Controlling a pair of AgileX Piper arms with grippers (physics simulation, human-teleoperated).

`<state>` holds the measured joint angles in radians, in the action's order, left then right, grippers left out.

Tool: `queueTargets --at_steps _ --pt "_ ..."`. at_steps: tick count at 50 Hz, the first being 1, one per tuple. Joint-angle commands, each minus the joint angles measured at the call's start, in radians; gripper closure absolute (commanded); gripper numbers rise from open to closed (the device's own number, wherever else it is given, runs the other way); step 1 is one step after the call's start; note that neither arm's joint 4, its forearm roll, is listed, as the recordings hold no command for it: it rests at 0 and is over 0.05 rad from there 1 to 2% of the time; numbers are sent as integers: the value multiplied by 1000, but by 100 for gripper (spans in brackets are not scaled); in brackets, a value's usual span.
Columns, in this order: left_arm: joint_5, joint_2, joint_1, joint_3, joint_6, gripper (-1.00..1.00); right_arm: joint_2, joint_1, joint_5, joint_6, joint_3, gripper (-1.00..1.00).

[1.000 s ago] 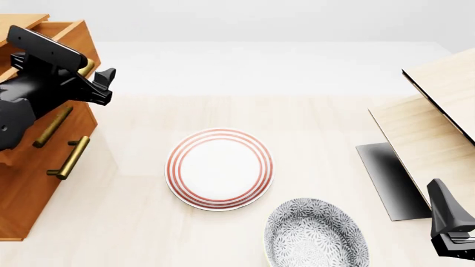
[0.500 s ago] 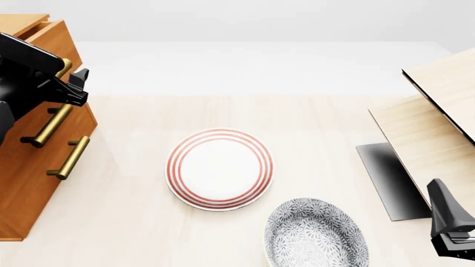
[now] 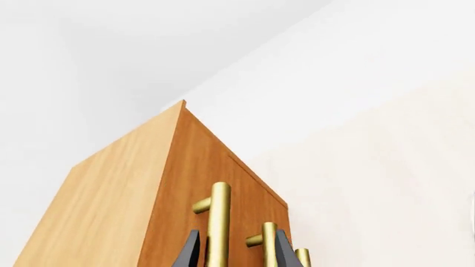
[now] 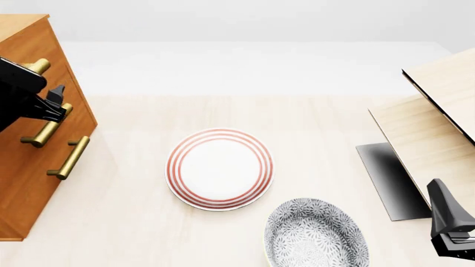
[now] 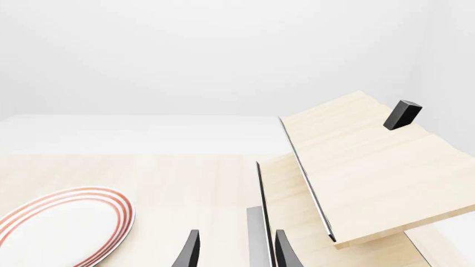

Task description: Close the top drawer of the cabinet.

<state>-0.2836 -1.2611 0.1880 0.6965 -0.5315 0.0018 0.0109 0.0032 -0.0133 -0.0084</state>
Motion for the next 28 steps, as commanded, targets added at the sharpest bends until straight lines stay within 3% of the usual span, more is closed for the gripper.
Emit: queueTargets --at_steps 1,11,28 --pt "31 12 77 -52 18 -100 0 0 0 0 0 -100" --pt "62 38 123 -27 46 -100 0 0 0 0 0 -100" --pt "38 47 87 -56 48 -100 0 0 0 0 0 -100"
